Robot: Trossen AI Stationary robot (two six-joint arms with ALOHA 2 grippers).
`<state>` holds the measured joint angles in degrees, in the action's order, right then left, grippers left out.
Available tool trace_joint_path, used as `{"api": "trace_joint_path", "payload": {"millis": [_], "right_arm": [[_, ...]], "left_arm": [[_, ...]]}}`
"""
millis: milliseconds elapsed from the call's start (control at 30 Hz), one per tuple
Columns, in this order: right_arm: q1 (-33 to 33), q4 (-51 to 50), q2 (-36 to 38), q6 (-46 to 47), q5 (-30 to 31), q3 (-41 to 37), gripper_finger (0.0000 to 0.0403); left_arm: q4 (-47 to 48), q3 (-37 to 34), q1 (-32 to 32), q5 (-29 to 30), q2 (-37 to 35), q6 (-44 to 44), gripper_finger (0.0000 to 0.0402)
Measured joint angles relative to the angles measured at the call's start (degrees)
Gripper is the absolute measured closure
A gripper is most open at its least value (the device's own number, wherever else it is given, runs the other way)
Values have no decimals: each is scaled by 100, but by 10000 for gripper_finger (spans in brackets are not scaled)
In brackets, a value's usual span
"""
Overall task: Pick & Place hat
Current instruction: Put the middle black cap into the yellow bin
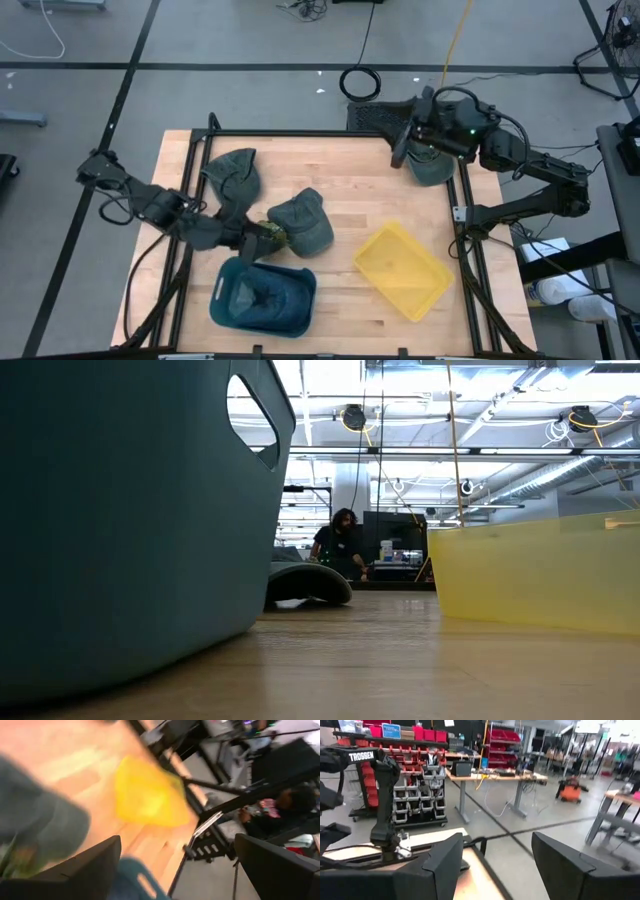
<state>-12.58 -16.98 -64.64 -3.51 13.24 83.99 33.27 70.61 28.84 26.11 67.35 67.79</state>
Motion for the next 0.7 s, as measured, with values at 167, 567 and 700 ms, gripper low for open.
{"api": "trace_joint_path", "payload": {"millis": [167, 567, 700], "right_arm": [[191, -17, 0, 307, -164, 0, 175], [838, -11, 0, 663, -286, 0, 49], [977, -2, -26, 1020, -284, 0, 36]], "left_arm": [[-770, -2, -332, 0, 6, -1477, 5], [-2016, -2, -1124, -63, 7, -3642, 5], [-2577, -2, -1312, -69, 7, -4602, 5]]}}
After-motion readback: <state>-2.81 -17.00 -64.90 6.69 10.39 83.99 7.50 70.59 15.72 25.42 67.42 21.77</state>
